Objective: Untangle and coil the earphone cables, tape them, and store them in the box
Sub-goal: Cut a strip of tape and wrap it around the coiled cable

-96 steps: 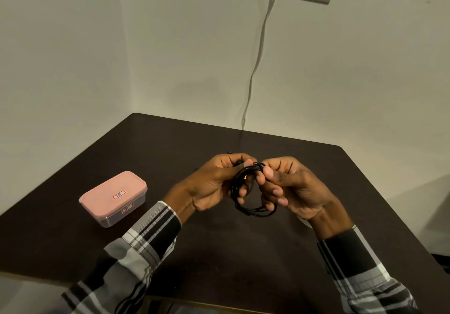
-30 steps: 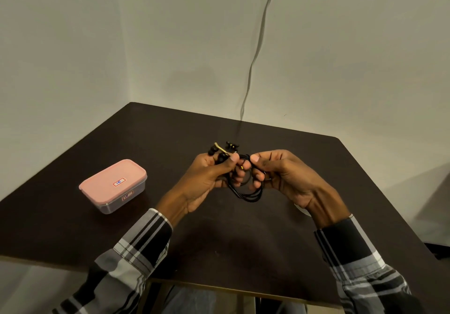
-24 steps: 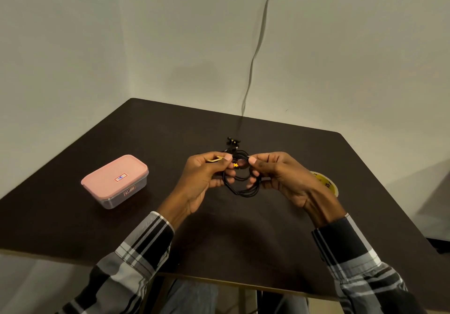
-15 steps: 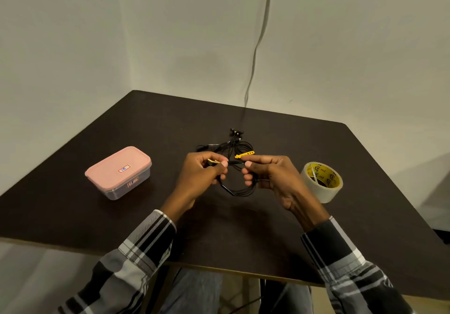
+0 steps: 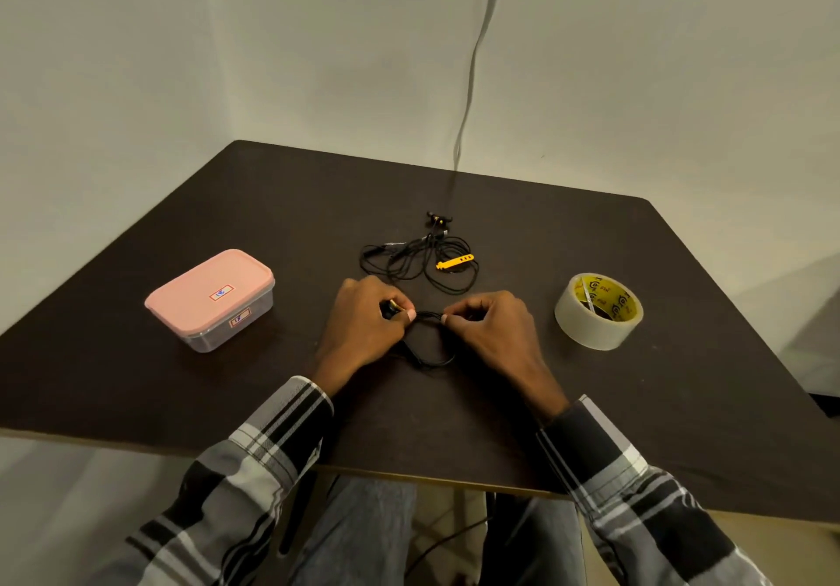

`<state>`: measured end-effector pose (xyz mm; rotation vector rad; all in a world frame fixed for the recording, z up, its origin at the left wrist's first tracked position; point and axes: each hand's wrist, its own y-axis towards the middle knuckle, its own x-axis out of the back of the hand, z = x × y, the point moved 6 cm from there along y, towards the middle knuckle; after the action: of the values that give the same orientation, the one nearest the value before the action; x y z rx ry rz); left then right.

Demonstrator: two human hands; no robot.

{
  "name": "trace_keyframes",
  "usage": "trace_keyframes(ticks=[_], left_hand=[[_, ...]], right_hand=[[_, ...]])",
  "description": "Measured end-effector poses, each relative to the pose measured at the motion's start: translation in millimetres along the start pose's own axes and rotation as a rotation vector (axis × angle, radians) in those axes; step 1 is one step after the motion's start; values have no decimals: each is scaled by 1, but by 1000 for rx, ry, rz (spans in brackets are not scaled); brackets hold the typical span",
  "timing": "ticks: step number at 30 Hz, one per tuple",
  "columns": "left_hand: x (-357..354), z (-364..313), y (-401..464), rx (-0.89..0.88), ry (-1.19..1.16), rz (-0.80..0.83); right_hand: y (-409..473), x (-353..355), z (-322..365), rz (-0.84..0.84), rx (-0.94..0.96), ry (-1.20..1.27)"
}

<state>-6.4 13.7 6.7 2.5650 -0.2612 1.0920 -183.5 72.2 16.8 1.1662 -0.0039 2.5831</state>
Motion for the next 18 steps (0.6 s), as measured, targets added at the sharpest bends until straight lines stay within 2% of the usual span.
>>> trace_keyframes(ticks=[7, 13, 18], left_hand=[[6, 0, -3, -1, 35, -46], [7, 0, -2, -6, 116, -9], [8, 2, -2, -36, 59, -33]], right_hand=[[-2, 5, 3, 11, 66, -113], [1, 3, 4, -6, 112, -148], [3, 1, 3, -9, 124, -134]])
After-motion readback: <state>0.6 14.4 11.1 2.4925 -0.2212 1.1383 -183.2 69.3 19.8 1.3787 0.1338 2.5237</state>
